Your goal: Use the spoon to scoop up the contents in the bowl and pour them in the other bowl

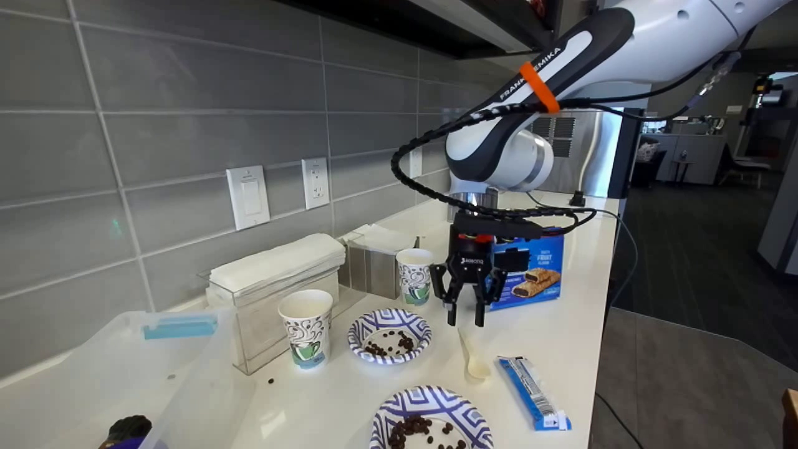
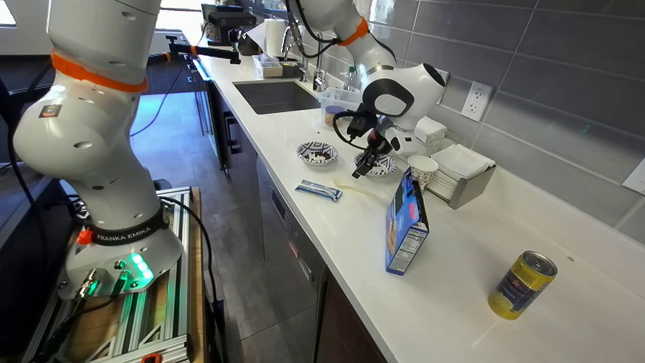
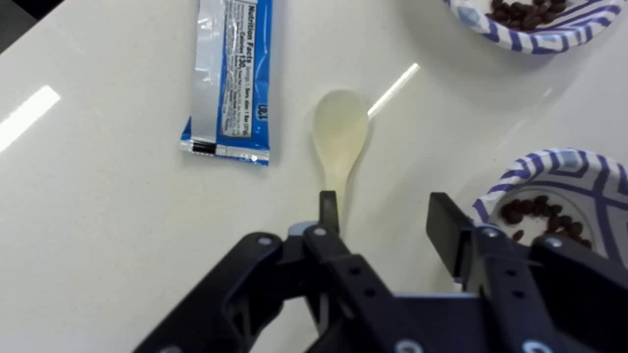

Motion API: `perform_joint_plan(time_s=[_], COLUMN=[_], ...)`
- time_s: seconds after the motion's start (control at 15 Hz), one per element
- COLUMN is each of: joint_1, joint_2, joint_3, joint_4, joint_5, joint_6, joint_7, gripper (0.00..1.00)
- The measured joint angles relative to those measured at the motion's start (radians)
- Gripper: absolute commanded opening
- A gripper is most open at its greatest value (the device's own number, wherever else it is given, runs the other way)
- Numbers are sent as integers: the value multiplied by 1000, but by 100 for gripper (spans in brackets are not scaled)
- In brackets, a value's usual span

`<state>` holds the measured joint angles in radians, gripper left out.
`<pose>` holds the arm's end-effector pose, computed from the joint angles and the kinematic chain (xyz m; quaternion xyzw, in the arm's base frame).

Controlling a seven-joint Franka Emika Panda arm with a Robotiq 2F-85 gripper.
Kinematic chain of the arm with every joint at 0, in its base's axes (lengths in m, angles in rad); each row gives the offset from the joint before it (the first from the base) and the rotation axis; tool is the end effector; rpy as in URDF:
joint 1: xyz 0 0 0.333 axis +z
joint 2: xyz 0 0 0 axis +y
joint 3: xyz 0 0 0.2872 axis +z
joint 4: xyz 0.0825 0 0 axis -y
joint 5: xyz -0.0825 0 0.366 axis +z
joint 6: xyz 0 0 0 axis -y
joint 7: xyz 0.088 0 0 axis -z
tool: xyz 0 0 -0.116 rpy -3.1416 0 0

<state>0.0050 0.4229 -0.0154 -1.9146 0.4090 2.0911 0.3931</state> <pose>0.5744 0.0168 0.2358 -0.9283 0.3139 0.1481 0.1336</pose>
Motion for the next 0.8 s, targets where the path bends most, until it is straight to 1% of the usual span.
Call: perform_joint_plan(time_s=[0.07, 0.13, 0.6, 0.67, 0.8], joint_1=[10, 22, 126, 135, 148], joint_2=[-15, -32, -151, -169, -196], joint_3=[2, 7, 28, 34, 46], joint_4=[2, 2, -3, -3, -4], joint_5=[-14, -43, -349, -383, -412], joint_6=[-3, -13, -90, -95, -97], joint_7=[0, -2, -13, -24, -31], gripper=[90, 99, 100, 100, 100])
